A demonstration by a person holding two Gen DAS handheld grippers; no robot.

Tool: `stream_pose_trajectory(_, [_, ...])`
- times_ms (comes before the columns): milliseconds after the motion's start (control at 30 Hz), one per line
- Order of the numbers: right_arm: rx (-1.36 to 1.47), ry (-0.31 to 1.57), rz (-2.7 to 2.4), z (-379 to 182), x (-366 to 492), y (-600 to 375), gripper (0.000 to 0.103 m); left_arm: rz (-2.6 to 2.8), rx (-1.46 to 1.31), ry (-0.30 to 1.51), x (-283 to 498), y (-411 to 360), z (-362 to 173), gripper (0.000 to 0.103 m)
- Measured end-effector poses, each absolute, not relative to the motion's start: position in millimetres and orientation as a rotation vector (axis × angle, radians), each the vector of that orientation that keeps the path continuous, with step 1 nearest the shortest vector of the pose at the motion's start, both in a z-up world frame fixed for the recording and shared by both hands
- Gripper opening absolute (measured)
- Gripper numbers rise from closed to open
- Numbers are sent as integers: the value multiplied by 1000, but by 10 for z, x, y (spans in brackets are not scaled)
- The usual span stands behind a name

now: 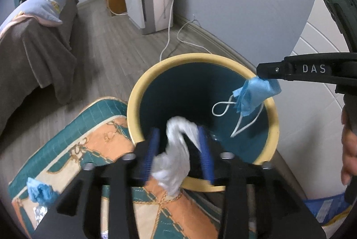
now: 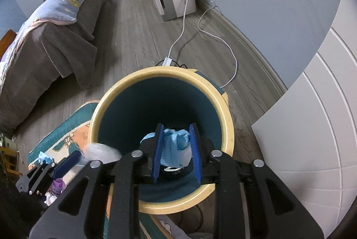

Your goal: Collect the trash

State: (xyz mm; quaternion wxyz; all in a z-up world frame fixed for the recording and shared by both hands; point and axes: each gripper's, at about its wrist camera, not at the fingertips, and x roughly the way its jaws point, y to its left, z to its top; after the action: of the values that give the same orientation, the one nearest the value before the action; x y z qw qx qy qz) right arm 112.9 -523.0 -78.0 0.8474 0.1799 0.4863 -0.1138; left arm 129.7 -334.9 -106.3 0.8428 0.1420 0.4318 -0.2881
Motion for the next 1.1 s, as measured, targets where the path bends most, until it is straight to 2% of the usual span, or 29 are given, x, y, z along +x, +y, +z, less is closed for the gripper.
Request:
stream_pose_trajectory(133, [382, 1025, -243, -780, 1132, -5228, 32, -594, 299, 896, 1268, -3286, -1029, 65])
stream_pose_trajectory(200, [375, 1024, -246, -770, 1137, -5214, 46, -581, 283, 889, 1262, -3239, -1001, 78])
stream_pose_trajectory(233, [371, 1020, -247, -759, 1139, -5204, 49, -574, 273, 887, 1261, -3205, -984, 81])
stream_pose_trajectory(300, [359, 1011, -253, -724, 1135, -5187, 65, -546, 265, 880, 1244, -3120, -947, 92])
stream_pose_trajectory(400, [358, 986, -238, -657, 1132, -5139, 86, -511, 246, 866, 1200, -2949, -866, 94])
stream_pose_trajectory(467, [344, 977, -228, -608, 1143, -5077, 90, -486, 229, 862, 1163, -2796, -794, 94])
stream_pose_trajectory(667, [266, 959, -202, -463, 1145, -4808, 97, -417, 214, 830, 1037, -2300, -562, 96])
stream_pose_trajectory(833, [243, 932, -160, -310, 1050, -4539, 97, -330, 219, 812, 848, -1799, -348, 97])
stream_pose_trajectory(1100, [219, 925, -133, -164, 797, -4024, 97, -209, 73, 826, 489, -982, -137, 98])
